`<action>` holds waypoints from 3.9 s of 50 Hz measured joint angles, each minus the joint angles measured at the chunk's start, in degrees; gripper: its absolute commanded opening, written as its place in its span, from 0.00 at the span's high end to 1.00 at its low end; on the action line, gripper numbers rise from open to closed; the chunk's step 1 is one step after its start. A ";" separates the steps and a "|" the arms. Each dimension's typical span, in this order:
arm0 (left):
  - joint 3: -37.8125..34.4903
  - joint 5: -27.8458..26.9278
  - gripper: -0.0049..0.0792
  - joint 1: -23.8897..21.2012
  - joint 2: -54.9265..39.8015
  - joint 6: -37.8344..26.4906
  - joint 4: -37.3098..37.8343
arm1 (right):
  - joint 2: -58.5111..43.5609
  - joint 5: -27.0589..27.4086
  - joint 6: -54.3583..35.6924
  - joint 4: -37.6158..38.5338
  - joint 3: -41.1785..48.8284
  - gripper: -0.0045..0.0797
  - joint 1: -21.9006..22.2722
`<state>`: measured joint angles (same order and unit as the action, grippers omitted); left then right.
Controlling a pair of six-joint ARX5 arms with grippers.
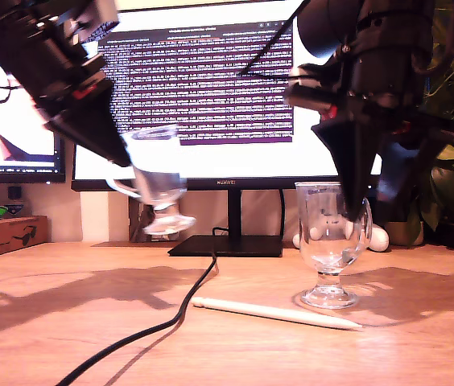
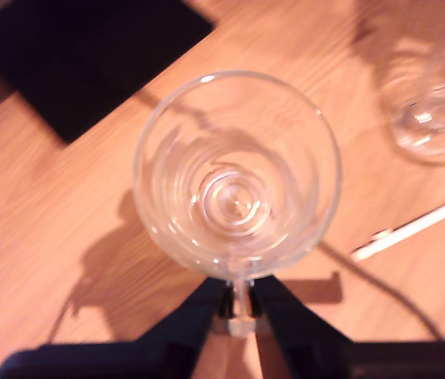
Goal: Pick the small glass cups in front of you with each of your hands, and place them behind the white pen
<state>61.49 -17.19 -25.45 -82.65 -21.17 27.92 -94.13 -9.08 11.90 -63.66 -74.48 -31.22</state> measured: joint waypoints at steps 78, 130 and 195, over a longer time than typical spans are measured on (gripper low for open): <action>3.98 -2.78 0.97 -10.49 -10.73 1.49 -2.58 | 25.68 -3.91 -1.07 -7.54 -0.09 0.67 2.38; 5.20 -2.23 0.97 -10.91 -12.13 1.49 -1.75 | 25.66 -3.91 -1.46 -7.54 -0.09 0.67 2.69; 7.80 -2.25 0.91 -11.69 -14.36 1.51 -1.25 | 25.66 -3.91 -2.38 -7.23 -0.09 0.67 2.69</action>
<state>69.30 -19.44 -37.15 -97.01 -19.66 26.68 -68.47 -12.99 9.52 -70.89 -74.56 -28.53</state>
